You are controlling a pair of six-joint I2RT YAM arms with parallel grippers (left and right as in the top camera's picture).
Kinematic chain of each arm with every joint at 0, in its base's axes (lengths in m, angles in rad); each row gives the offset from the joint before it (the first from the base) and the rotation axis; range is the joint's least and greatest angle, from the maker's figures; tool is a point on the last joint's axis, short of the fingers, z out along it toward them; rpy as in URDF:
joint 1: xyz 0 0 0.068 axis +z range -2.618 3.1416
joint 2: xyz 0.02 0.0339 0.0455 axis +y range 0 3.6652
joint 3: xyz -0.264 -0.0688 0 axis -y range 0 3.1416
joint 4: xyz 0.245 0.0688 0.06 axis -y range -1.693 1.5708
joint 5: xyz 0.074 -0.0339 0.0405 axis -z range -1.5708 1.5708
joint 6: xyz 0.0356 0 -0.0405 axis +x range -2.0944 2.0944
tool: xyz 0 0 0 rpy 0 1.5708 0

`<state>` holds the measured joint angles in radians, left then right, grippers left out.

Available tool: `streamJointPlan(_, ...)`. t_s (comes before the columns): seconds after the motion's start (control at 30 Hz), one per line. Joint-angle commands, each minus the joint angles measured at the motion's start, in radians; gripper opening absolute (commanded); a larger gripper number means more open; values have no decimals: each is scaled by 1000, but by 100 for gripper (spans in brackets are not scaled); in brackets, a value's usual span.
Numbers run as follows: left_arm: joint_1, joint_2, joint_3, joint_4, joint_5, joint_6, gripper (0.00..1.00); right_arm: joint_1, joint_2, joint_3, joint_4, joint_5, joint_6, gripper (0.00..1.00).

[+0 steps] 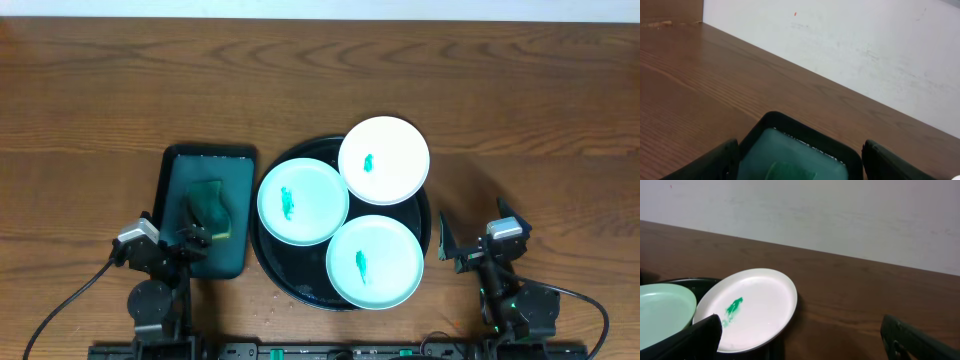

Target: Clean dirty plates on tray and stack at the side

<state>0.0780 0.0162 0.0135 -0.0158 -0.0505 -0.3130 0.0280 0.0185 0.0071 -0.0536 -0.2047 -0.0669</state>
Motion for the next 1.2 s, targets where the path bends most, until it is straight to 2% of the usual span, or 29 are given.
streamJointPlan(0.0, 6, 2, -10, -52, -9, 17, 79, -8, 2, -2, -3, 9, -9, 99)
streamJointPlan(0.6, 6, 2, -10, -40, -57, 11, 79, -8, 2, -2, -3, 9, -9, 99)
streamJointPlan(0.73, 6, 2, 2, -23, 116, -13, 79, -8, 2, -2, -3, 9, -9, 99)
streamJointPlan(0.87, 6, 33, 55, -25, 191, -13, 79, -8, 2, -2, -3, 9, -9, 99)
streamJointPlan(1.03, 6, 182, 196, -43, 193, -13, 79, -8, 2, -2, -3, 9, -9, 99)
streamJointPlan(1.17, 6, 410, 379, -132, 193, -13, 79, -8, 2, -2, -3, 9, -9, 99)
